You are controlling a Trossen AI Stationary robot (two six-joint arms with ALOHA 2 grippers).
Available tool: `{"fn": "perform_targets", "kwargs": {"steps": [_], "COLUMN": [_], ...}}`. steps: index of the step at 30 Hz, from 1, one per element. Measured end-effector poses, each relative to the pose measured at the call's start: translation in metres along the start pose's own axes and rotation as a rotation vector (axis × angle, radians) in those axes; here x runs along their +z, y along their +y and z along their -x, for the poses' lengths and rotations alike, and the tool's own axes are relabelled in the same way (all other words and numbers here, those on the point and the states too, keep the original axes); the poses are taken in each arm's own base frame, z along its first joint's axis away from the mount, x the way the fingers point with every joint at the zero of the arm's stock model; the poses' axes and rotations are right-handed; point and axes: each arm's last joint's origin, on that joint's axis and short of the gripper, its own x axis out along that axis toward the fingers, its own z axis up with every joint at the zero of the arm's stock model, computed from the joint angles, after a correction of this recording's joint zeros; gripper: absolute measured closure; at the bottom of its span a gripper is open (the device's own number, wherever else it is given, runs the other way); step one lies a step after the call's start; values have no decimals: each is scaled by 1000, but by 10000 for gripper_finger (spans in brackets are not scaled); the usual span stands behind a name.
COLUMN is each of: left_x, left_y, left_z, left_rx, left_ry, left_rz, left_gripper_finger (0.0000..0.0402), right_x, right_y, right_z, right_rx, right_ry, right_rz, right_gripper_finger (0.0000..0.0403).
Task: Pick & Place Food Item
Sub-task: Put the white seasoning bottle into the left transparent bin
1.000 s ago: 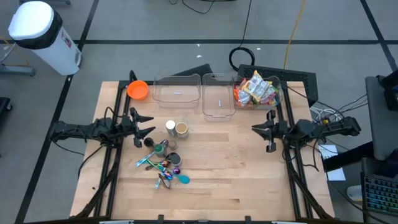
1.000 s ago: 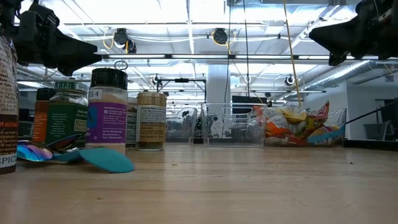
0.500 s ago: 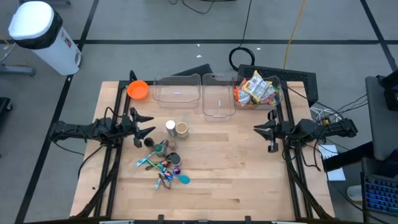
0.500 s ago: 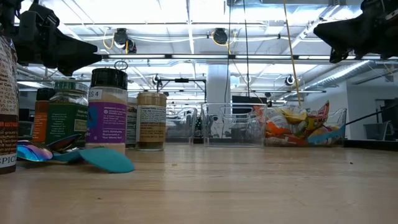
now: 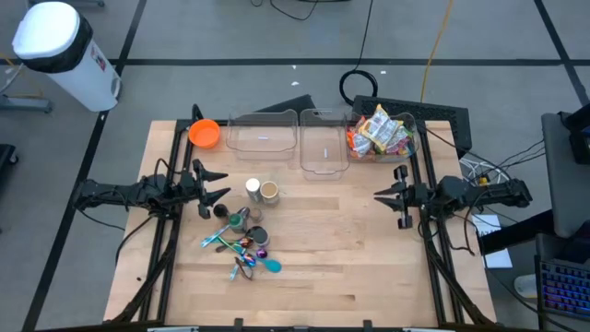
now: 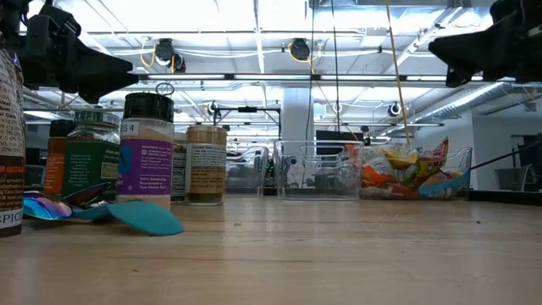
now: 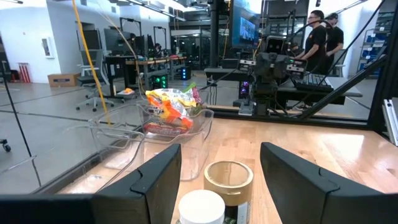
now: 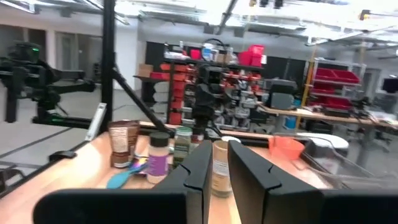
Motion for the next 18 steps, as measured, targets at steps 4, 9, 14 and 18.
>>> {"fn": "perform_targets", "kwargs": {"steps": [4,9,14,18], "left_x": [0,0,0,0], "left_y": [0,0,0,0], "left_z": [0,0,0,0], "left_rx": [0,0,0,0], "left_ry": [0,0,0,0], "left_rz": [0,0,0,0], "left_gripper_finger": [174,174,174,174], "right_x": [-4,-5,-4,-3], "right_y": [-3,-7,-10,-10], "right_z": [0,0,0,0], "right_rx": [-35,-72,-102,-47], "right_ry": [47,54,43,31], "right_rz": [-23,-36,-31,-24], "right_gripper_finger": [359,359,359,360]}}
